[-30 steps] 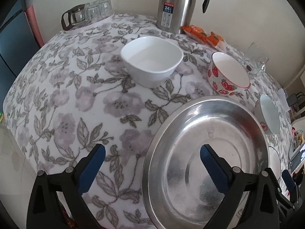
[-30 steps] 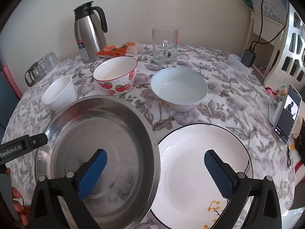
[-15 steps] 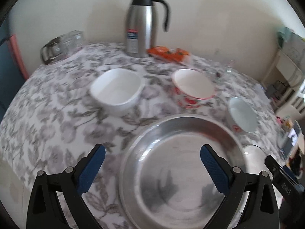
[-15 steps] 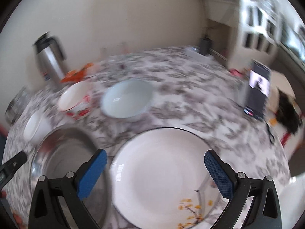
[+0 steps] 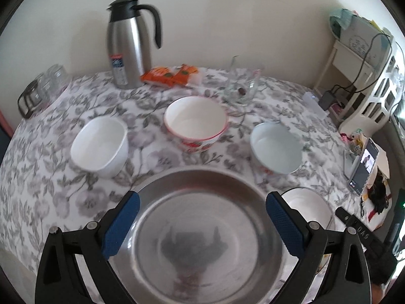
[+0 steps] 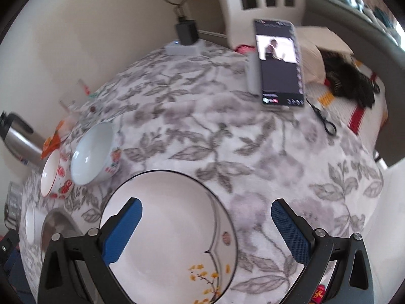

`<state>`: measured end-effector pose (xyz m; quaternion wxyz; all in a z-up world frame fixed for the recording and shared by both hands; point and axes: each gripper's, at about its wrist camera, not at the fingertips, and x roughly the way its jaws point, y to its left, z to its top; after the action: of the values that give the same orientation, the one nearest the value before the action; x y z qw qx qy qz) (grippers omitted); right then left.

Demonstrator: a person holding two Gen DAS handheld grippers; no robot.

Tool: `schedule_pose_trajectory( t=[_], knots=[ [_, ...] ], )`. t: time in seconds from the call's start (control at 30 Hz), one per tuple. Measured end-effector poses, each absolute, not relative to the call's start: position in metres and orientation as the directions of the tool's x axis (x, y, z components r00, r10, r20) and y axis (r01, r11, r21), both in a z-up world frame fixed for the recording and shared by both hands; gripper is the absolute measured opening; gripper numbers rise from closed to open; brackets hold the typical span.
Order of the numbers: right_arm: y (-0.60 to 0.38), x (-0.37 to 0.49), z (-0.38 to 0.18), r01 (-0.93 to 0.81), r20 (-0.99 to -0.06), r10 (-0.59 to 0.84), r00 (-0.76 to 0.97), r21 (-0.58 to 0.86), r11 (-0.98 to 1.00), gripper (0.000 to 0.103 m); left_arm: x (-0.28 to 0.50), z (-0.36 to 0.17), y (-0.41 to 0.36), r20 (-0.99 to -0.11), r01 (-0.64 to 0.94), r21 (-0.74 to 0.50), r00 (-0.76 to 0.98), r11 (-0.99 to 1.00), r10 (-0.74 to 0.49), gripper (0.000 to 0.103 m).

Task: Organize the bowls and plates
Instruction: 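Move the right gripper to the rim of the white black-rimmed plate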

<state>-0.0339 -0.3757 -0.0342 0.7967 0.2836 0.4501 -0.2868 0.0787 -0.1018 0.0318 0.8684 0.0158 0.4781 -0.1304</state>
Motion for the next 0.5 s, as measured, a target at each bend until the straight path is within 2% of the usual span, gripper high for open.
schedule_pose_trajectory(
  t=[0.17, 0.27, 0.5],
  knots=[
    [-0.387, -0.039, -0.043, 0.737, -0.893, -0.181, 0.412, 0.21, 0.643, 0.103, 0.085, 0.032, -0.139, -0.847, 0.326, -0.073, 0.478, 0.943, -0.231, 0.098],
    [-0.388, -0.038, -0.048, 0.738, -0.9, -0.166, 0.402, 0.212, 0.64, 0.103, 0.087, 0.023, -0.167, -0.868, 0.397, -0.05, 0.438, 0.917, -0.236, 0.095],
    [-0.387, -0.039, -0.062, 0.735, -0.917, -0.111, 0.383, 0.23, 0.638, 0.103, 0.09, -0.007, -0.221, -0.912, 0.519, 0.002, 0.351, 0.855, -0.211, 0.093]
  ],
)
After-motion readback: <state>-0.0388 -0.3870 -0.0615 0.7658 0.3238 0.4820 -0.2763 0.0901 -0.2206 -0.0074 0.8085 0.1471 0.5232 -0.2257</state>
